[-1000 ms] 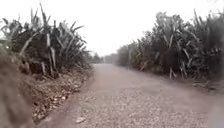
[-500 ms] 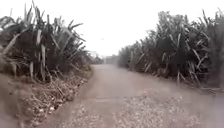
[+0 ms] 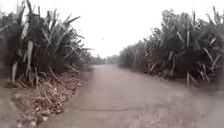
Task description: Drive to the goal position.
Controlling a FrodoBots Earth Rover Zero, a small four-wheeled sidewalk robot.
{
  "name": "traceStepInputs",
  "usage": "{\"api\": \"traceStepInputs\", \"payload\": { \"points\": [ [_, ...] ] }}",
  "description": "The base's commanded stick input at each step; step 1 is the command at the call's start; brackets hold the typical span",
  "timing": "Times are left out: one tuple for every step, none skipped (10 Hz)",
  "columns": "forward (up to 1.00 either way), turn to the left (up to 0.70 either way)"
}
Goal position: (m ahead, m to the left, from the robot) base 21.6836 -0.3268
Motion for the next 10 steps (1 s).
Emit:
{"api": "traceStepInputs", "payload": {
  "points": [
    [0.85,0.00],
    [0.85,0.00],
    [0.85,0.00],
    [0.85,-0.04],
    [0.85,-0.08],
    [0.85,-0.11],
    [0.85,-0.15],
    [0.85,-0.06],
    [0.85,-0.04],
    [0.85,-0.03]
  ]
}}
